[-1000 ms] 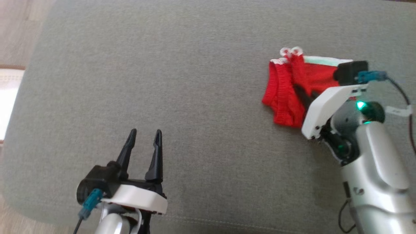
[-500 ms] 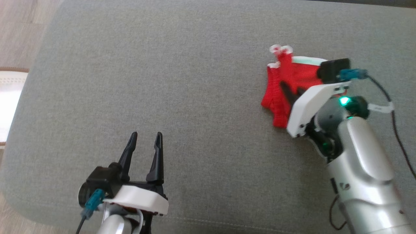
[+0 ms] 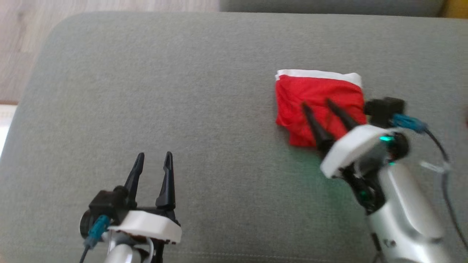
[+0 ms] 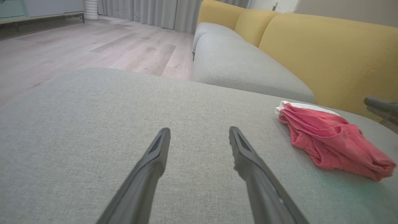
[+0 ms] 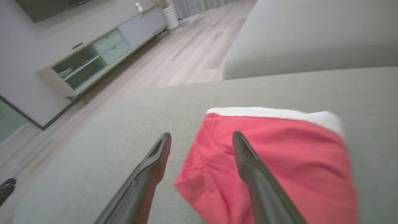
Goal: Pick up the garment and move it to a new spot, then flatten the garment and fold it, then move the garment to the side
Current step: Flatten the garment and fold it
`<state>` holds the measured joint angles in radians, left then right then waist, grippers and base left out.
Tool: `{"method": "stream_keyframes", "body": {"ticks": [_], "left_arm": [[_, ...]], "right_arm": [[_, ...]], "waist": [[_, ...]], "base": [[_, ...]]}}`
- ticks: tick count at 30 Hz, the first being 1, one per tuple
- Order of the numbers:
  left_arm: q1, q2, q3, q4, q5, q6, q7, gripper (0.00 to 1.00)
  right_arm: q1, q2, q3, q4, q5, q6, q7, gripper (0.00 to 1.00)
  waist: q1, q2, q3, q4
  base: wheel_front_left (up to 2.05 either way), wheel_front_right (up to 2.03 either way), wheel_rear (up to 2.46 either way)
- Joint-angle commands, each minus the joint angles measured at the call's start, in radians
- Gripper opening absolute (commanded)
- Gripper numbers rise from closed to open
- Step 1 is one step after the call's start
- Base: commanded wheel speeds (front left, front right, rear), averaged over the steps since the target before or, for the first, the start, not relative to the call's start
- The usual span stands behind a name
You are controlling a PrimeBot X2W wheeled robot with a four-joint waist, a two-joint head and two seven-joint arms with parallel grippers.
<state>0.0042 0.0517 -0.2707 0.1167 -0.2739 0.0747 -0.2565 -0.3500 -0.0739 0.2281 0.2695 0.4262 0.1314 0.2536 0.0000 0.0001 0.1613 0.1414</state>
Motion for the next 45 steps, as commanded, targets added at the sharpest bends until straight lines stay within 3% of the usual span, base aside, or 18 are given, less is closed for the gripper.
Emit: {"method": "stream_keyframes", "body": {"ticks": [1, 7, 20, 21, 22, 23, 24, 25, 33, 40, 45], "left_arm": [[0.004, -0.001, 0.041, -0.033, 0.012, -0.002, -0.005, 1.0], [0.023, -0.001, 0.054, -0.031, 0.024, -0.008, -0.005, 1.0], [0.048, -0.001, 0.089, -0.039, 0.035, -0.014, -0.005, 1.0], [0.048, -0.001, 0.09, -0.041, 0.036, -0.014, -0.005, 1.0], [0.048, -0.001, 0.09, -0.043, 0.036, -0.014, -0.005, 1.0], [0.048, -0.001, 0.09, -0.045, 0.037, -0.014, -0.005, 1.0], [0.047, -0.001, 0.089, -0.047, 0.038, -0.014, -0.005, 1.0], [0.046, -0.001, 0.088, -0.049, 0.039, -0.015, -0.005, 1.0], [0.034, -0.001, 0.085, -0.063, 0.042, -0.012, -0.005, 1.0], [0.002, -0.001, 0.068, -0.063, 0.036, -0.011, -0.005, 1.0], [-0.013, -0.001, 0.06, -0.059, 0.028, -0.005, -0.005, 1.0]], "right_arm": [[0.009, -0.008, -0.024, -0.06, -0.054, -0.001, -0.045, 1.0], [0.138, -0.035, -0.172, -0.119, -0.168, -0.001, -0.193, 1.0], [0.239, -0.053, -0.323, -0.059, -0.279, -0.001, -0.37, 1.0], [0.232, -0.051, -0.327, -0.055, -0.275, -0.001, -0.374, 0.94], [0.226, -0.05, -0.329, -0.05, -0.273, -0.001, -0.375, 0.49], [0.218, -0.051, -0.328, -0.046, -0.273, -0.001, -0.374, 0.31], [0.21, -0.052, -0.326, -0.043, -0.27, -0.001, -0.371, 0.04], [0.202, -0.056, -0.32, -0.042, -0.268, -0.001, -0.369, 0.0], [0.088, -0.078, -0.256, 0.019, -0.268, -0.001, -0.337, 0.0], [-0.054, -0.057, -0.154, 0.227, -0.291, -0.001, -0.312, 0.0], [-0.11, -0.031, -0.117, 0.369, -0.312, -0.001, -0.351, 0.0]], "waist": [[0.0, -0.0001, -0.017, -0.016], [0.0, -0.0001, -0.047, -0.026], [0.0, -0.0001, -0.066, -0.032], [0.0, -0.0001, -0.065, -0.031], [0.0, -0.0001, -0.064, -0.029], [0.0, -0.0001, -0.063, -0.027], [0.0, -0.0001, -0.062, -0.024], [0.0, -0.0001, -0.06, -0.02], [0.0, -0.0001, -0.023, 0.019], [0.0, -0.0001, 0.034, 0.053], [0.0, -0.0001, 0.043, 0.075]], "base": [[0.0, 0.0, 0.0], [0.0, 0.0, 0.0], [0.0, 0.0, 0.0], [0.0, 0.0, 0.0], [0.0, 0.0, 0.0], [0.0, 0.0, 0.0], [0.0, 0.0, 0.0], [0.0, 0.0, 0.0], [0.0, 0.0, 0.0], [0.0, 0.0, 0.0], [0.0, 0.0, 0.0]]}}
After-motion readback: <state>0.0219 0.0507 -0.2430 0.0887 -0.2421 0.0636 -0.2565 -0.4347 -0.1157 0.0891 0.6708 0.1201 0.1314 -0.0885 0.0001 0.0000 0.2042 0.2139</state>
